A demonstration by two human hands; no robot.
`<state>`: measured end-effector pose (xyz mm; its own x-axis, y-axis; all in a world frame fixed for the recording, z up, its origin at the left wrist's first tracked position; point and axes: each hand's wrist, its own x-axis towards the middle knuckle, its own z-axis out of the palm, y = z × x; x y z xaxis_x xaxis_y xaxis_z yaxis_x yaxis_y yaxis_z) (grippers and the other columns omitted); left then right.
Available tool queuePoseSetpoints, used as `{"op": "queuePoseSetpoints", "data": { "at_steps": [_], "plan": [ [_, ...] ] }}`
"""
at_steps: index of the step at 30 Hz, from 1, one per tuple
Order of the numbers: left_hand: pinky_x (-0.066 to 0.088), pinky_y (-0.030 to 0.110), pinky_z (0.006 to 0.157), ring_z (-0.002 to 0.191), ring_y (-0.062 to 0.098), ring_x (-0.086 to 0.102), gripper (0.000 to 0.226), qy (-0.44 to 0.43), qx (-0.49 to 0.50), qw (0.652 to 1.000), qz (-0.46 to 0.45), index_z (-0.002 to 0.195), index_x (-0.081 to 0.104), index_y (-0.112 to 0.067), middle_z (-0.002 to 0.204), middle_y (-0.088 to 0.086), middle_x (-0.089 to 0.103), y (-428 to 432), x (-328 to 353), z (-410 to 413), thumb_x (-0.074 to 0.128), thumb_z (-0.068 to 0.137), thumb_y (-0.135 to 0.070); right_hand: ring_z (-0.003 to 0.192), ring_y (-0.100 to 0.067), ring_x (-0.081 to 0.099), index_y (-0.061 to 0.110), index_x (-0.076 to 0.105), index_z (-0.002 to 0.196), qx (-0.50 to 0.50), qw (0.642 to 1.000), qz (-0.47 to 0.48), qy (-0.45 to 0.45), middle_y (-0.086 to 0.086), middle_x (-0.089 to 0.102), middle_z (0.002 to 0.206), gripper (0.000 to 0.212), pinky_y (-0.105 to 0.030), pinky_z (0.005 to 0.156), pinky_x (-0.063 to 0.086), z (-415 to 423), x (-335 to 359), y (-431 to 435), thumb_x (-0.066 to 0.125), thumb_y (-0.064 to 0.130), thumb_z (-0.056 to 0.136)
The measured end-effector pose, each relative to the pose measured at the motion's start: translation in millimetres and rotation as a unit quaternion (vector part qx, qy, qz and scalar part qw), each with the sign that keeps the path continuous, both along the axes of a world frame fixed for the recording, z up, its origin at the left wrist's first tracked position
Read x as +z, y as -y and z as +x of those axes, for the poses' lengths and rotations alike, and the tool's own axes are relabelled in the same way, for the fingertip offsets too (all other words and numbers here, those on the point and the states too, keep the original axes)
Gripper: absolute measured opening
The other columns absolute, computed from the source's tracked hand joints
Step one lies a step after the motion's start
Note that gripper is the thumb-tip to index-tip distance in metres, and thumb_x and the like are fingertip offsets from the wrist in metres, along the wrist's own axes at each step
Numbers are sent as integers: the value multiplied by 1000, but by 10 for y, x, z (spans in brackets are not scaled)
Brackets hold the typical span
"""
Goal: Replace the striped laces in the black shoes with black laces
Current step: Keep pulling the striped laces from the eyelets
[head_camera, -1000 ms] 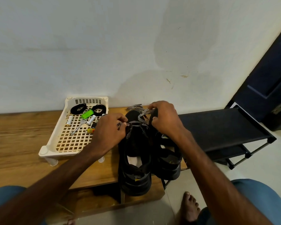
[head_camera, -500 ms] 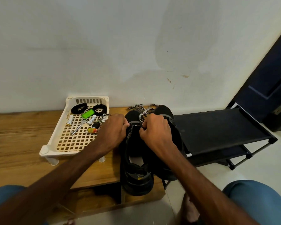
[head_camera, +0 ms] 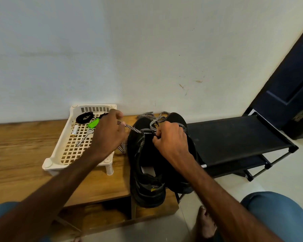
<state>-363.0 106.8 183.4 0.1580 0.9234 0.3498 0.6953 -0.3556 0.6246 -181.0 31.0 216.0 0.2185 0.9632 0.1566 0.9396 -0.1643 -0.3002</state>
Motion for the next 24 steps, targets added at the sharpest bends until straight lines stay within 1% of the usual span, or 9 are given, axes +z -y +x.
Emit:
{"op": "queuePoseSetpoints", "data": {
  "at_steps": [3,6,9,11,14,16,20,22,24],
  "plan": [
    [34,40,111,132,24,44,34,-89,-71,992,58,124,69,-16,137,3,60,32,-20,92,70,92,-26,87,-30,68,13,69,92,-1,1000,3,8,-6,69,89,15,-34,71,52,-14,-11,6,71,28,93],
    [43,46,106,124,23,53,21,-170,-89,979,67,110,78,-20,130,0,67,101,-58,170,71,92,-28,83,-24,69,17,70,92,15,1000,19,1,-1,70,87,17,-31,68,50,-55,-24,20,67,33,97],
    [53,39,90,97,21,67,13,-93,-75,991,68,98,81,-15,101,2,77,161,-60,205,72,92,-23,73,-15,66,19,73,86,13,997,55,-57,4,69,79,31,-28,62,48,-123,-30,47,62,46,98],
    [55,38,87,93,19,69,14,-68,-73,994,33,102,79,-14,101,2,76,141,-41,229,72,92,-20,67,-13,65,18,73,80,6,994,37,-99,3,68,73,45,-31,61,54,-182,-40,57,60,58,96],
    [56,39,91,95,15,69,11,-49,-104,993,-41,101,77,-13,104,1,76,69,-39,217,71,92,-15,69,-21,65,15,70,71,-4,995,-4,-100,-2,66,73,54,-33,63,55,-247,-79,35,61,65,89],
    [56,36,87,90,12,68,10,-51,-113,991,-53,100,76,-13,101,-2,75,26,-43,183,70,94,-18,74,-22,67,16,73,74,-12,995,-11,-100,-3,68,79,47,-33,67,56,-252,-90,1,66,60,86],
    [50,26,74,84,9,66,15,-56,-102,991,-67,101,73,-12,97,-3,74,-33,-36,161,63,99,-23,96,-26,68,14,78,94,-30,995,-18,-96,-8,62,114,32,-42,85,60,-205,-99,-61,76,45,86],
    [56,28,79,82,5,69,16,-17,-94,991,-91,101,70,-10,93,-2,75,-66,-22,139,59,101,-21,101,-28,65,13,77,98,-38,995,-24,-87,-9,55,122,32,-41,86,58,-197,-107,-79,78,42,86],
    [58,20,70,75,-5,69,17,41,-70,990,-115,105,67,-9,91,-2,74,-113,26,83,54,104,-20,102,-30,64,12,76,99,-41,995,-34,-79,-10,52,123,32,-39,84,55,-201,-118,-96,78,41,85]
  ]
}}
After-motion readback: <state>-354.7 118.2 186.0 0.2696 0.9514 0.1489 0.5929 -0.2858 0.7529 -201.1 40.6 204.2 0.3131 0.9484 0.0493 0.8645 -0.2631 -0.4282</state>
